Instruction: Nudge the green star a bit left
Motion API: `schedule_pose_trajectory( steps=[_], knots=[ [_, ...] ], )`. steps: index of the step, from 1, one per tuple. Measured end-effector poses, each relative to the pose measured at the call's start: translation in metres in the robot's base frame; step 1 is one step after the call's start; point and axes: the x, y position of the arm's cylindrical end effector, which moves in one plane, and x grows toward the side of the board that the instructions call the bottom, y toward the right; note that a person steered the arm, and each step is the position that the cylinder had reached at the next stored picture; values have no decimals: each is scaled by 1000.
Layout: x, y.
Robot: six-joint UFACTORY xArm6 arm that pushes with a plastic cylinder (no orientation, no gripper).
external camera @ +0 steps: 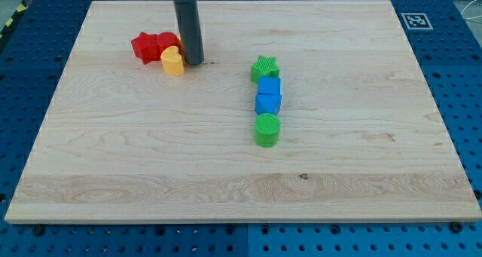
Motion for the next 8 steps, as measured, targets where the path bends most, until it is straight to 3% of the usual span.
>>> schedule_pose_trajectory(
  steps=[2,5,8],
  knots=[
    [5,43],
    [-35,81],
    [-25,141]
  ],
)
